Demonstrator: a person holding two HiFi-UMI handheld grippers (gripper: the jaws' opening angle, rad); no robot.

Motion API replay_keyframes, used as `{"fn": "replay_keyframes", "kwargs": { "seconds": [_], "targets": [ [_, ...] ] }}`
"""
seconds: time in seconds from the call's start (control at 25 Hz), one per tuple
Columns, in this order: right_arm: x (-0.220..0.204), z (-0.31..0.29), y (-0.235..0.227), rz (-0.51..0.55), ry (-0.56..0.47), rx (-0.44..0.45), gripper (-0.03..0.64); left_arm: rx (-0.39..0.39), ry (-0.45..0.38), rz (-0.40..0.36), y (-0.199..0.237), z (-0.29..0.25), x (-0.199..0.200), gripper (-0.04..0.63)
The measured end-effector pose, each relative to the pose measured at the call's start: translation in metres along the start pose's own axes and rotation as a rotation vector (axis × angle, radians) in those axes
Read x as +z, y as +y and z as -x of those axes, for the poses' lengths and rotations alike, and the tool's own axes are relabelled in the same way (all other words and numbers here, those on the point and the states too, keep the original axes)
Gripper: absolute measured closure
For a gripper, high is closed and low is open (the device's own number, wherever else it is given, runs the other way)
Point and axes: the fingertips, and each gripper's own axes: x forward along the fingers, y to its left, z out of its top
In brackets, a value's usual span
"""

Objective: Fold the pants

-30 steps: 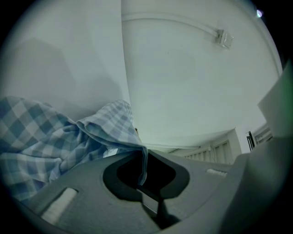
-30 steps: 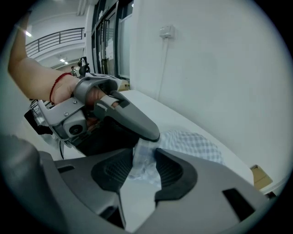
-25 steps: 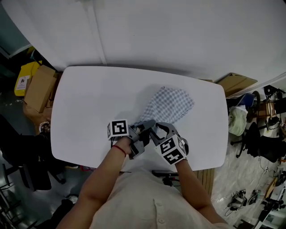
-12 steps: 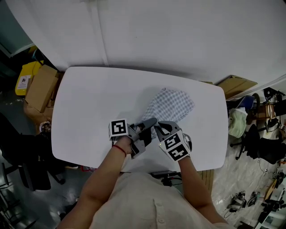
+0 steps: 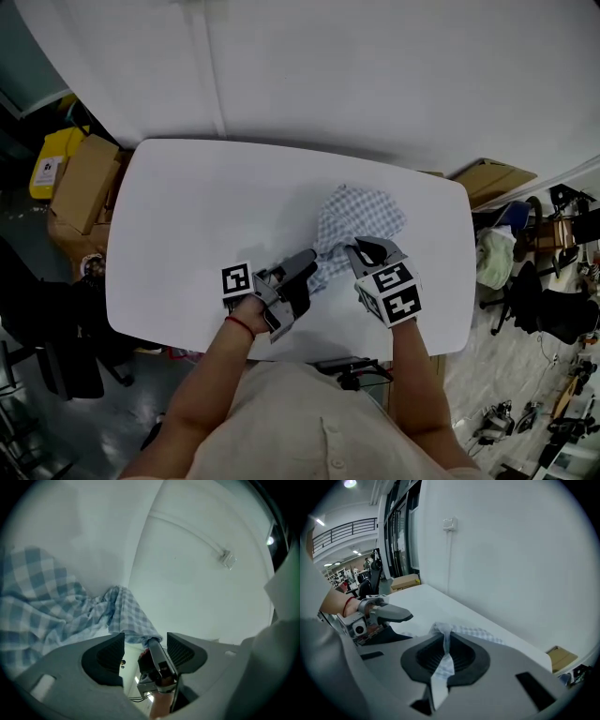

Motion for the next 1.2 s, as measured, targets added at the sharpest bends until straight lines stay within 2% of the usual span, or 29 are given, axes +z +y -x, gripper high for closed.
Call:
{"fn": "replay_keyframes", "kwargs": {
  "seconds": [0.08, 0.16, 0.28, 0.36, 0.52, 0.64, 0.72, 0.84, 0.96, 1.0, 1.08, 1.2],
  "targets": [
    [0.005, 0.002, 0.001, -0.005, -0.007, 0.002, 0.584, -0.024, -0.007, 0.033, 0.0, -0.007, -0.007, 0.319],
    [0.01, 0.003, 0.002, -0.012, -0.02, 0.003, 0.584, -0.037, -0.05, 0.068, 0.001, -0.014, -0.007, 0.299],
    [0.015, 0.001, 0.006, -0.022, -0.032, 0.001, 0.584, -0.074, -0.18, 0.139, -0.001, -0.018, 0.003, 0.223],
    [0.019, 0.0, 0.009, -0.03, -0.043, 0.008, 0.584, -0.124, -0.247, 0.198, -0.006, -0.017, 0.008, 0.213],
    [0.028, 0.002, 0.007, -0.043, -0.069, -0.003, 0.584, -0.212, -0.251, 0.327, -0.014, -0.023, -0.004, 0.213],
    [0.031, 0.005, 0.009, -0.047, -0.076, 0.012, 0.584, -0.275, -0.301, 0.438, -0.009, -0.021, -0.009, 0.213],
    [0.032, 0.009, 0.014, -0.042, -0.081, 0.031, 0.584, -0.295, -0.335, 0.467, -0.004, -0.021, -0.003, 0.213],
    [0.032, 0.017, 0.023, -0.036, -0.087, 0.052, 0.584, -0.302, -0.339, 0.453, -0.003, -0.026, 0.005, 0.215],
    [0.029, 0.024, 0.028, 0.005, -0.072, 0.038, 0.584, -0.303, -0.331, 0.398, -0.01, -0.024, 0.011, 0.222],
    [0.026, 0.026, 0.028, 0.022, -0.062, 0.027, 0.584, -0.298, -0.324, 0.366, -0.012, -0.022, 0.012, 0.257],
    [0.019, 0.031, 0.026, 0.05, -0.041, 0.012, 0.584, -0.275, -0.31, 0.295, -0.014, -0.017, 0.014, 0.368],
    [0.011, 0.036, 0.025, 0.089, -0.012, 0.015, 0.584, -0.203, -0.291, 0.198, -0.01, -0.012, 0.015, 0.489]
  ]
}}
